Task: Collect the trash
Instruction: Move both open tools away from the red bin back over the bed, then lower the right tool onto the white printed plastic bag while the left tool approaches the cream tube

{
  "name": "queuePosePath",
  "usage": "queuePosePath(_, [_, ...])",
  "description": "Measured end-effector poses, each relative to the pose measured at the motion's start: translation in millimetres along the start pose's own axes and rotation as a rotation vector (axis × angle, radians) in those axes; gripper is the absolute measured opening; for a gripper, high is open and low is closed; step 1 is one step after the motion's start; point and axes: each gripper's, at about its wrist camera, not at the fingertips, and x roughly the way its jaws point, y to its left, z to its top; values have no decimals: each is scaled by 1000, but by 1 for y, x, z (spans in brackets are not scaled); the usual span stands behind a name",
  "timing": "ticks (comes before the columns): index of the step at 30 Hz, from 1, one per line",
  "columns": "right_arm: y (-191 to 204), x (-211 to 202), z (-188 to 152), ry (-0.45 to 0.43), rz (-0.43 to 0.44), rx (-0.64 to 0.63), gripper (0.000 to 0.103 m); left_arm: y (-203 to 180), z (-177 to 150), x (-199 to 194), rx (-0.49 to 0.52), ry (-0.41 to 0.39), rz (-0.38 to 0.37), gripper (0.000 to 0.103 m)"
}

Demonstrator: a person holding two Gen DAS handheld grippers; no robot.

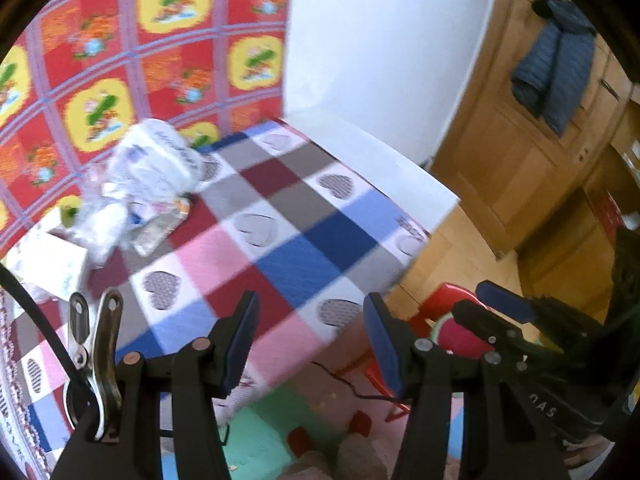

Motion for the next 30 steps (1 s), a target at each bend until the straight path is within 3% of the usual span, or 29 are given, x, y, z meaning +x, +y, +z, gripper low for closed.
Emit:
queuePosePath(8, [28, 25, 31, 22, 80, -96, 39, 52, 14, -17, -71, -34, 95, 57])
queuePosePath(15, [40, 62, 60, 51, 162, -168, 40, 87, 24, -9, -151, -23, 150, 57])
queuePosePath(30, [44, 169, 138, 118, 314, -275, 40, 150, 60, 61, -306, 31, 247, 57])
